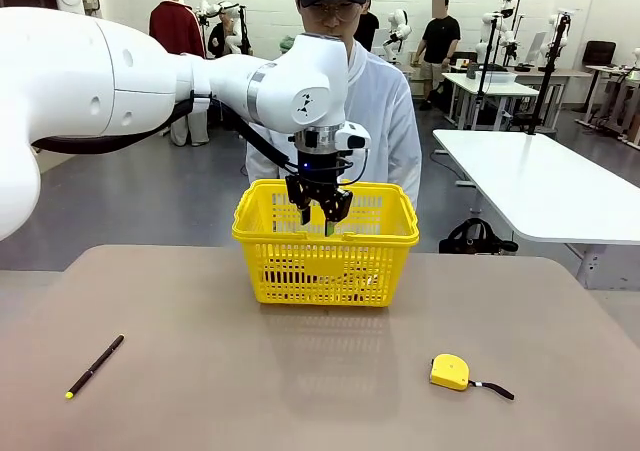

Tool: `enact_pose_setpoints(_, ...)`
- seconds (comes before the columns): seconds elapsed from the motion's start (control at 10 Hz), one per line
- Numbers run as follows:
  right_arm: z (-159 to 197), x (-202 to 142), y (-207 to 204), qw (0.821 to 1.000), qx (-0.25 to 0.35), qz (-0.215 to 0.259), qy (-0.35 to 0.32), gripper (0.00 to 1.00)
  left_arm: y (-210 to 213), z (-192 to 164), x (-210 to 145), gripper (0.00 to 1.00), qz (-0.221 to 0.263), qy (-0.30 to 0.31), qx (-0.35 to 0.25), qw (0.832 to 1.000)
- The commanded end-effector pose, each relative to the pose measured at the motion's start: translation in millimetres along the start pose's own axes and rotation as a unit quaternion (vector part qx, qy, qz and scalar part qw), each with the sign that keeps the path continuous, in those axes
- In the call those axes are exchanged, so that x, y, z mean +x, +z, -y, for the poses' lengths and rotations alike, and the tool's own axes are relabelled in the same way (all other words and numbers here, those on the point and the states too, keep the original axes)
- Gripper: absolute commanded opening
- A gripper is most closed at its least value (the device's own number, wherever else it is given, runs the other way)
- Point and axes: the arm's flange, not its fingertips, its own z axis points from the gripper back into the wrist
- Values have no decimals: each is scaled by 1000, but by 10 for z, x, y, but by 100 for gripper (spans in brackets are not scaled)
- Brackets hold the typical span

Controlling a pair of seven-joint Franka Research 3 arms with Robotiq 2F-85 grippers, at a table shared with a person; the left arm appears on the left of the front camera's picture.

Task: Place the items the person wants into the basket.
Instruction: Pick up the item the person points to and place it in the Market Basket.

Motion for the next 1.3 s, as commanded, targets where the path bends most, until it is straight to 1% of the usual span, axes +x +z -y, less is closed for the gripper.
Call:
enact_pose_setpoints(0.0,6,2,-15,1000,8,3,4,100,61,-23,-2,100,-6,-10,-14,1000)
enact_pose_setpoints(0.1,6,2,-15,1000,8,3,4,100,107,16,-86,100,-7,-5,-16,1000)
enact_pose_setpoints(0.2,6,2,-15,1000,8,3,4,100,341,104,-396,100,1,5,-18,1000)
enact_pose_setpoints(0.3,6,2,-15,1000,8,3,4,100,607,170,-798,100,10,19,-19,1000)
enact_pose_setpoints(0.5,6,2,-15,1000,8,3,4,100,1017,462,-1985,100,45,38,17,998)
enact_pose_setpoints(0.6,6,2,-15,1000,8,3,4,100,1190,533,-2540,100,60,44,23,997)
enact_pose_setpoints(0.7,6,2,-15,1000,8,3,4,100,1299,545,-2964,100,70,52,26,996)
enact_pose_setpoints(0.8,6,2,-15,1000,8,3,4,100,1331,667,-3493,100,81,76,31,993)
enact_pose_setpoints(0.9,6,2,-15,1000,8,3,4,100,1327,616,-3842,100,94,85,25,992)
enact_pose_setpoints(1.0,6,2,-15,1000,8,3,4,100,1292,426,-4070,100,103,92,14,990)
enact_pose_setpoints(1.1,6,2,-15,1000,8,3,4,100,1197,399,-4314,100,109,105,7,988)
enact_pose_setpoints(1.2,6,2,-15,1000,8,3,4,100,1132,352,-4405,100,109,116,4,987)
